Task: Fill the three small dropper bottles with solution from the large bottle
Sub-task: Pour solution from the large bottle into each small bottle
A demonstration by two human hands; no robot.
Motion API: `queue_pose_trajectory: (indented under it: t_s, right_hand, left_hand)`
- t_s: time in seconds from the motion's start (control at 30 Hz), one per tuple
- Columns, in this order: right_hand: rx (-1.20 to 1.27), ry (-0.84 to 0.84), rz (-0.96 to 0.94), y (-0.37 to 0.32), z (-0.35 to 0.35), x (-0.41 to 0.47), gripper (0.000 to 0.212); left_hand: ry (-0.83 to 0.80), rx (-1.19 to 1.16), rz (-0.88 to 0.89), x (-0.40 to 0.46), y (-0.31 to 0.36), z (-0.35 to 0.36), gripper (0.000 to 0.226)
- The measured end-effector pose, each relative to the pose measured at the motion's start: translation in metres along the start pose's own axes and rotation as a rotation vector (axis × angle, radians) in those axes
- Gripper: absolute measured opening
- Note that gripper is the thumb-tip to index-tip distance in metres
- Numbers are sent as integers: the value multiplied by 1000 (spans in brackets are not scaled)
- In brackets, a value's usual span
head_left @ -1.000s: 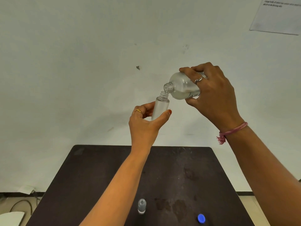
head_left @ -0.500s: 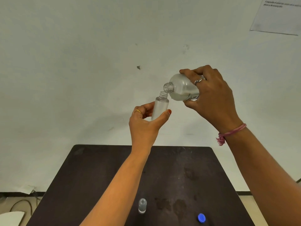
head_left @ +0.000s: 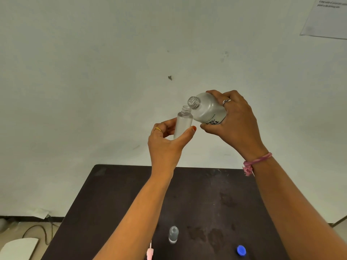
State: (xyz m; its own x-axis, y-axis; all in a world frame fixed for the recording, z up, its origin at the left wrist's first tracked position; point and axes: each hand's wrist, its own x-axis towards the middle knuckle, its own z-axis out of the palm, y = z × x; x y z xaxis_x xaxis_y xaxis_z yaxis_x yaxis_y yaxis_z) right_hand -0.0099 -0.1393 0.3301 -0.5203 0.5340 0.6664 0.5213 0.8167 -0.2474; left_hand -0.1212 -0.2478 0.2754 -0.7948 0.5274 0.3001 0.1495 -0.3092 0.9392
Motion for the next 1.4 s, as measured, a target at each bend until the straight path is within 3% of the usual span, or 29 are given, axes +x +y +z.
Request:
queue_pose_trajectory:
  t_s: [0.4, 0.67, 0.9, 1.4]
  right_hand:
    - [154, -86, 72, -37, 40, -9, 79]
    - [586, -156, 293, -58, 79, -22, 80]
    - [815, -229, 482, -73, 120, -45, 81]
    - [916, -228, 601, -99, 191, -126, 74]
  left_hand:
    - [57, 22, -5, 16, -9, -53, 43]
    - [42, 99, -24, 27, -25, -98, 45]
    - [20, 179, -80, 26, -59, -150, 46]
    - [-70, 347, -324, -19, -157, -239, 41]
